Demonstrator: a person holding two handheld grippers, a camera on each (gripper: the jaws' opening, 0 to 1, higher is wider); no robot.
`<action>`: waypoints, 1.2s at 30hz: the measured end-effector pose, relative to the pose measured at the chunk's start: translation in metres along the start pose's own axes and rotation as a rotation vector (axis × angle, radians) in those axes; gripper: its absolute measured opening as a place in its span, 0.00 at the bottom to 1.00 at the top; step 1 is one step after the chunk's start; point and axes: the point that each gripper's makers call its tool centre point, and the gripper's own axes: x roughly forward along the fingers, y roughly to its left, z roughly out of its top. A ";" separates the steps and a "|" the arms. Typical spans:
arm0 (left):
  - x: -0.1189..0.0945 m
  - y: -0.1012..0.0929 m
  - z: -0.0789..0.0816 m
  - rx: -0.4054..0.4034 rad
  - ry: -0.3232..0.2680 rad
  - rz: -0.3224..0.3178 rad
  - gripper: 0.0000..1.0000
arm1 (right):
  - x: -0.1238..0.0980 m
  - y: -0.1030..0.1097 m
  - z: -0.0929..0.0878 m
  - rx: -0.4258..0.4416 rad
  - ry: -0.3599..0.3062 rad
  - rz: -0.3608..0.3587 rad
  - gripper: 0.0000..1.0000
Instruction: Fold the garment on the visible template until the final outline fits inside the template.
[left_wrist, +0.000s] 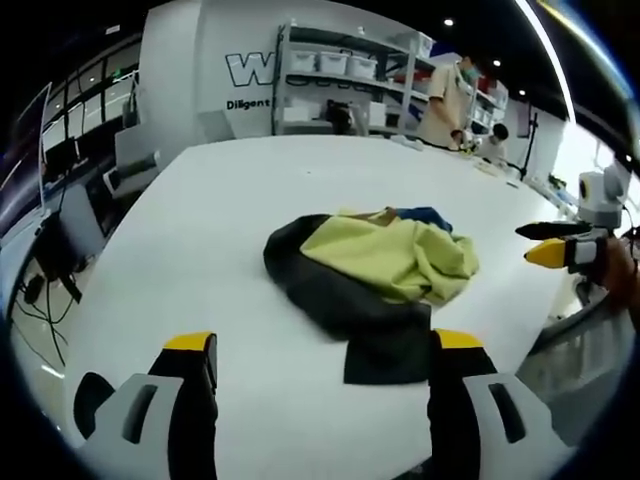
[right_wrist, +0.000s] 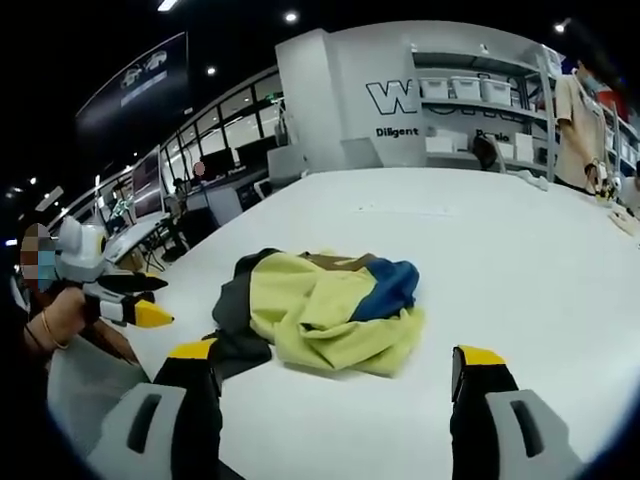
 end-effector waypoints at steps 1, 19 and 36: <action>0.000 0.000 0.000 -0.008 0.002 -0.008 0.82 | 0.000 -0.001 0.001 0.007 0.000 0.001 0.95; 0.030 0.012 0.028 -0.053 0.033 -0.065 0.70 | 0.038 -0.019 0.055 -0.027 -0.050 0.058 0.86; 0.083 0.019 0.008 -0.092 0.123 -0.125 0.53 | 0.102 -0.048 0.056 -0.019 0.001 0.067 0.75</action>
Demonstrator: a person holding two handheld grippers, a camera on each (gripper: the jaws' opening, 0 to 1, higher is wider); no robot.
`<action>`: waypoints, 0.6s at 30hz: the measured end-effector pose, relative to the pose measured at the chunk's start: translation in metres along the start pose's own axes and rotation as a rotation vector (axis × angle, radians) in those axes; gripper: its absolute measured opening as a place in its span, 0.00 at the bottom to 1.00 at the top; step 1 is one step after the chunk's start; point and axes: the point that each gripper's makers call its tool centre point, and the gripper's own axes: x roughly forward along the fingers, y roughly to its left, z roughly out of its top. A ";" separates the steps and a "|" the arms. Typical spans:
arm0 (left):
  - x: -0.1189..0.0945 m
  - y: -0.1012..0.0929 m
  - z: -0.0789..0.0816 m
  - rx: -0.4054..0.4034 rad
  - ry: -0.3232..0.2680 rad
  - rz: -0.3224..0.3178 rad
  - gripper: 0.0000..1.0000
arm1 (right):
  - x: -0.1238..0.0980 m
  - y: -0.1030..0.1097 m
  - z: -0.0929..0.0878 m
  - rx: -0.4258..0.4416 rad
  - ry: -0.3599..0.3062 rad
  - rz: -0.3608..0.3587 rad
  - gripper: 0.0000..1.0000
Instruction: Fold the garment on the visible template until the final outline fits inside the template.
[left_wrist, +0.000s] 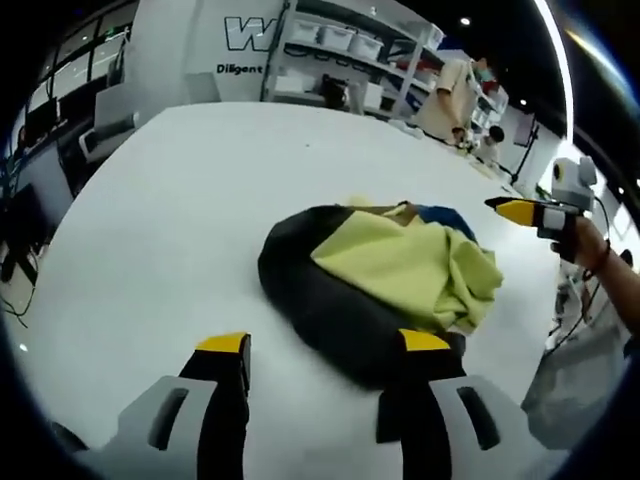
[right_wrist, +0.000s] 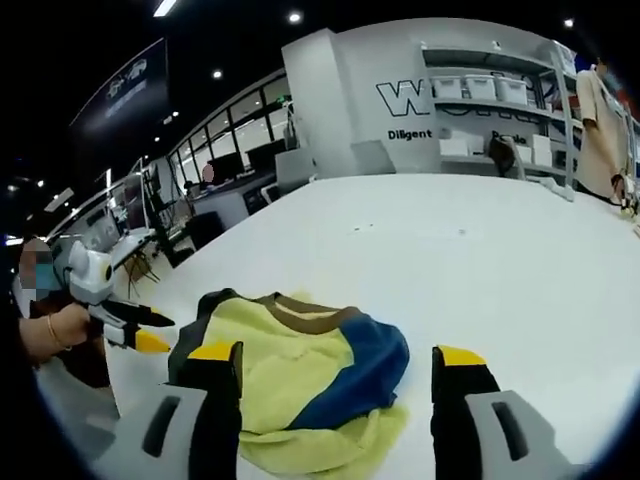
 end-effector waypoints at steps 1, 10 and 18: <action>0.002 -0.001 0.000 -0.007 0.003 -0.009 0.50 | 0.005 -0.001 -0.004 -0.001 0.015 0.004 0.73; 0.016 -0.010 0.000 -0.085 0.014 -0.077 0.34 | 0.031 -0.021 -0.022 -0.001 0.065 -0.025 0.59; 0.021 -0.009 -0.006 -0.113 0.039 -0.064 0.27 | 0.040 -0.033 -0.026 -0.023 0.085 -0.048 0.47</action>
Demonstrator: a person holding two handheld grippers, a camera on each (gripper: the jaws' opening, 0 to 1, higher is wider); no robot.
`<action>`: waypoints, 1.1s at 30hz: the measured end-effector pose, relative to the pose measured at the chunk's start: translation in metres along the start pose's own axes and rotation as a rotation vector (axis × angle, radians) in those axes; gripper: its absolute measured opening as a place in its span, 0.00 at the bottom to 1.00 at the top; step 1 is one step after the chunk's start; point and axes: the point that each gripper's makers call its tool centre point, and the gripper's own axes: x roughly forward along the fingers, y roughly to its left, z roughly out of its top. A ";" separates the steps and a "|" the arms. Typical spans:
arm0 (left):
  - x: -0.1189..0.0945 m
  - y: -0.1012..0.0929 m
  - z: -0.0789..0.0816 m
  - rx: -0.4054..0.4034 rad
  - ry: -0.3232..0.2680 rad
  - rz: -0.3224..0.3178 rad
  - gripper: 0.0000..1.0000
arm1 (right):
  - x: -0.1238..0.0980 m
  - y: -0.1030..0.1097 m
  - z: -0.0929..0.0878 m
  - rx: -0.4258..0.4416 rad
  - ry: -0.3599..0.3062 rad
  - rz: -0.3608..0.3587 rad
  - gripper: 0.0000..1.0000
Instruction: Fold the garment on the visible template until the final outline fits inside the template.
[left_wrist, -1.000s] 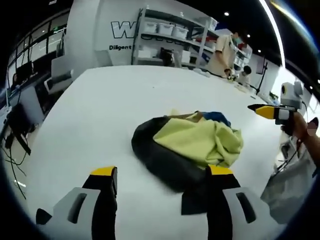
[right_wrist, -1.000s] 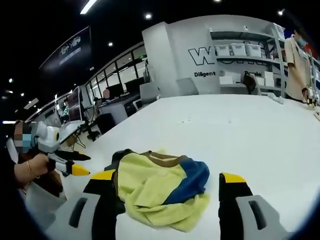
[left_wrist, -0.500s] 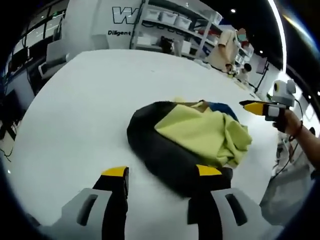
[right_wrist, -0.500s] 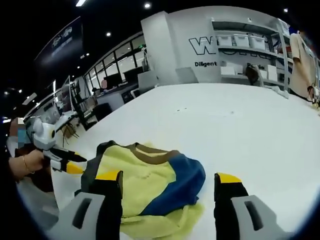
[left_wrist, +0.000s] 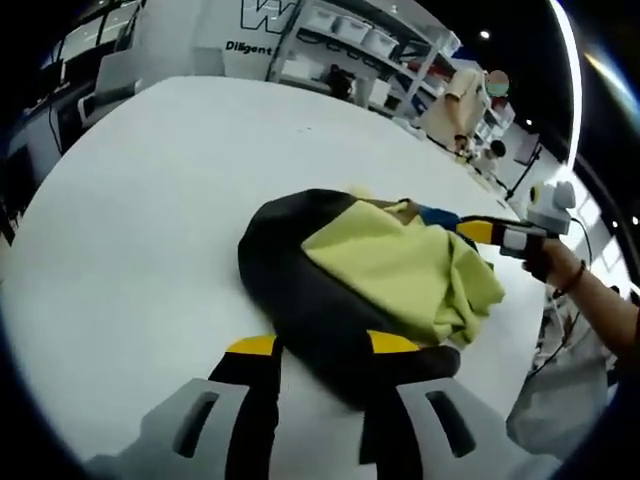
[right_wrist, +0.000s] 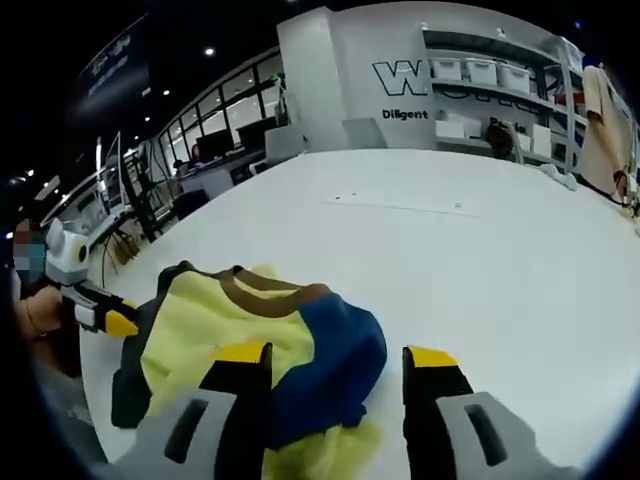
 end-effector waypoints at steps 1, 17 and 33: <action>0.000 0.001 0.000 -0.004 -0.002 0.005 0.26 | 0.001 -0.001 -0.001 0.000 0.004 0.000 0.43; -0.005 -0.002 0.002 -0.039 -0.017 -0.021 0.01 | 0.014 -0.011 -0.008 -0.026 0.054 -0.037 0.18; -0.024 -0.011 0.015 0.001 -0.022 -0.021 0.00 | 0.006 -0.007 0.011 -0.139 0.015 -0.033 0.00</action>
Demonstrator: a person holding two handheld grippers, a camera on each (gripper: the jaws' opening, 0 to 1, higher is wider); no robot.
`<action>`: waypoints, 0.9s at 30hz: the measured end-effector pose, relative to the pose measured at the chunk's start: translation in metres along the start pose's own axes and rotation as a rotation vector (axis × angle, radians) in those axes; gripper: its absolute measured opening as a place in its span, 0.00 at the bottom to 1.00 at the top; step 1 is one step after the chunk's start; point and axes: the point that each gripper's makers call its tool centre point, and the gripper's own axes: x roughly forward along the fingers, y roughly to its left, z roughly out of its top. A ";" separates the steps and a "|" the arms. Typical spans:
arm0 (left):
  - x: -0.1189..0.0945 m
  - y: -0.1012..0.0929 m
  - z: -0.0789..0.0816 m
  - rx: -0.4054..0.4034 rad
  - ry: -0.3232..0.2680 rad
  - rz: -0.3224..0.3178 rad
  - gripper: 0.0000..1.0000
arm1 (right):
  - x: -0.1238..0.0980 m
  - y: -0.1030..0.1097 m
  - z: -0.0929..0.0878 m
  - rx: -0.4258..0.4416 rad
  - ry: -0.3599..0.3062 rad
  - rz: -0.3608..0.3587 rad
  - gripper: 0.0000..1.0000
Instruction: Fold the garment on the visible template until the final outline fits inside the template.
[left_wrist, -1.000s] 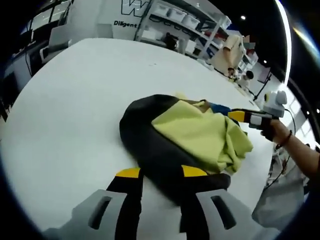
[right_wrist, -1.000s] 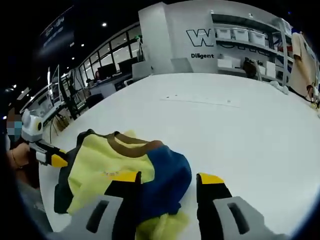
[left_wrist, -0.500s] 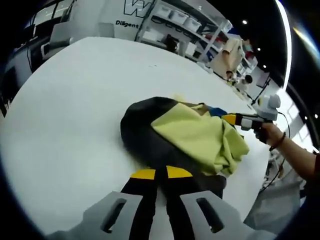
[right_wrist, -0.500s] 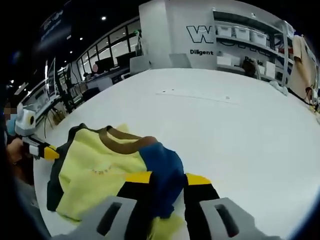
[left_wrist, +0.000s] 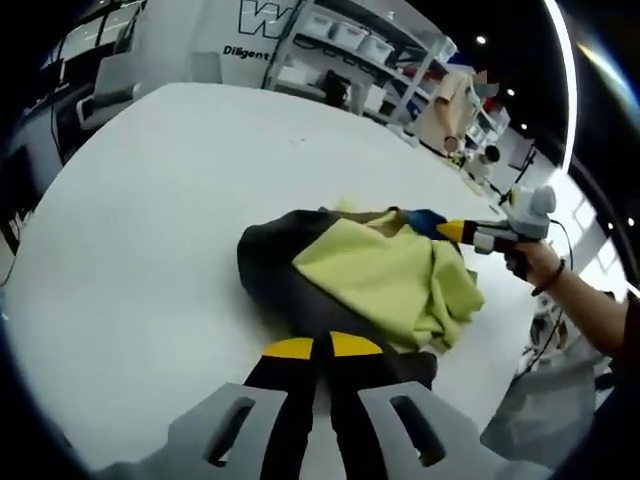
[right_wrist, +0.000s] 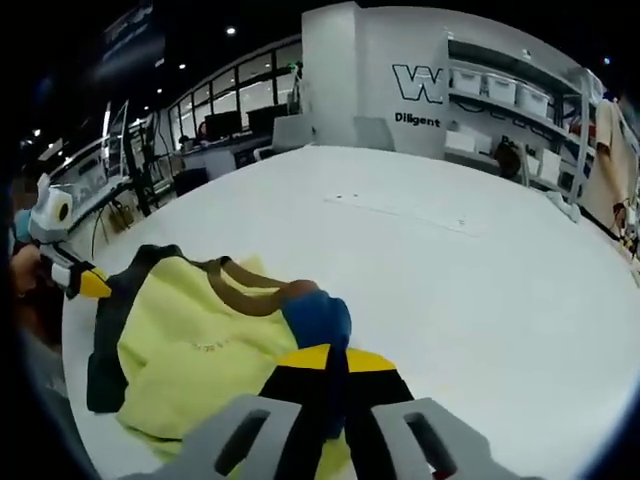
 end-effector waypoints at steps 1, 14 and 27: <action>-0.001 0.001 0.001 0.000 0.000 0.008 0.00 | -0.001 0.000 0.003 -0.016 -0.005 -0.001 0.00; -0.030 0.012 0.029 0.052 -0.017 0.057 0.00 | -0.015 0.000 0.040 -0.101 -0.064 -0.020 0.00; -0.048 0.025 0.061 0.057 -0.047 0.061 0.00 | -0.023 -0.013 0.072 -0.099 -0.062 -0.069 0.00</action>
